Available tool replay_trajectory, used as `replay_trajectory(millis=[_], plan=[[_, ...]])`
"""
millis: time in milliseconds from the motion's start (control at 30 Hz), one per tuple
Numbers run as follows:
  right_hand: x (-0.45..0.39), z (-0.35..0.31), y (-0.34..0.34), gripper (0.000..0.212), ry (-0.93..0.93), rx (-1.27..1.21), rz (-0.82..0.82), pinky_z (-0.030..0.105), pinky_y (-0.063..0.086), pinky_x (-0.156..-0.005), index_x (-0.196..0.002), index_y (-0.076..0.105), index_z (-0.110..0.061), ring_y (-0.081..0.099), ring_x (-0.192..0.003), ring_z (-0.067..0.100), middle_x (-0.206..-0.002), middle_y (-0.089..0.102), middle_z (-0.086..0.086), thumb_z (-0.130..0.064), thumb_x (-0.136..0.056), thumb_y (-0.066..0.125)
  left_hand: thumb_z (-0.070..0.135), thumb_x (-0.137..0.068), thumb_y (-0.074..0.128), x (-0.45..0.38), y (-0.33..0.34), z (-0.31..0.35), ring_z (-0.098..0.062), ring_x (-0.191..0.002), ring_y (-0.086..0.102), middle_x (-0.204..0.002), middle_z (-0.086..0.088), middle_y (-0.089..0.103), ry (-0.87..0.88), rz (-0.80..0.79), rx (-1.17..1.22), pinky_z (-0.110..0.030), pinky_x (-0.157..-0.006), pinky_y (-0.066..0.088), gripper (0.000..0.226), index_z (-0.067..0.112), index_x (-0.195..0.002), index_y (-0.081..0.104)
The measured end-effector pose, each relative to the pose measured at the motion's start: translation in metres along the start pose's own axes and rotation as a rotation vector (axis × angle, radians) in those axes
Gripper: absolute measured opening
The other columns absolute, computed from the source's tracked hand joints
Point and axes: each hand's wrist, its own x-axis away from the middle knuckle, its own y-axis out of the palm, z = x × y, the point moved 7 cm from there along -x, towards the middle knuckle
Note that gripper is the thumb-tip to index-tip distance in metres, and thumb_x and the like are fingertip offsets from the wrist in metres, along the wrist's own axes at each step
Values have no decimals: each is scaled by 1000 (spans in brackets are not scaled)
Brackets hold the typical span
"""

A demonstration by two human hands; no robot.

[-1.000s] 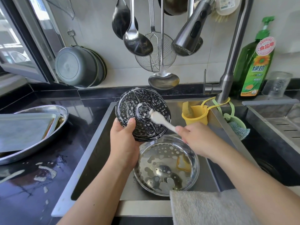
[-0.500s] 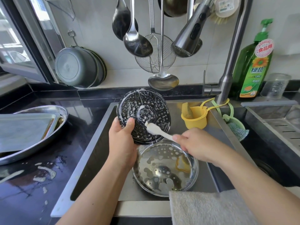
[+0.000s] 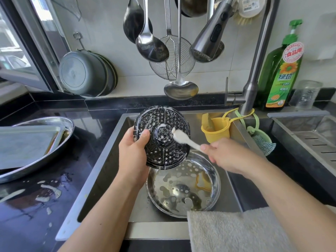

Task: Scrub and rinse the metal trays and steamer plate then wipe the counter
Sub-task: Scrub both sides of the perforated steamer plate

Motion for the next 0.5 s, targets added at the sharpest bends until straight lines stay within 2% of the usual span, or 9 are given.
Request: replay_trajectory(millis=[100,200,333,467,500], plan=[[3,-5,6,50,-5,3,-54,30,35,-57,-73,59,-15,45,-57,16,-63,51,-1,-49,-105,42,2,-106,48,-2,-5,1,-31,-108,74,-115,-15,77,-15,41,59,-40,-84,61,25,6,-124,65],[0,-3,-8,51,12,-30,85,29,31,-53,-78,60,-11,42,-54,17,-59,45,-1,-48,-106,40,1,-106,48,-2,-5,0,-30,-106,75,-115,-16,76,-20,58,77,-41,-85,62,25,6,-124,64],[2,-5,8,50,-14,26,-44,29,32,-53,-72,59,-15,42,-54,16,-60,48,-1,-49,-105,43,1,-106,49,-2,-10,0,-32,-104,75,-114,-17,76,-36,109,96,-41,-83,63,23,4,-124,64],[-4,-1,-10,54,0,-17,106,31,34,-58,-80,63,-7,44,-56,19,-61,47,1,-49,-106,40,0,-105,50,-1,-9,4,-27,-97,77,-108,-14,78,-11,105,66,-38,-78,64,23,4,-121,66],[-4,0,-10,54,3,-12,84,31,35,-59,-80,63,-8,45,-57,19,-61,48,1,-49,-106,40,0,-105,50,-1,-9,4,-27,-95,77,-106,-14,79,-12,115,55,-38,-77,64,22,3,-120,67]])
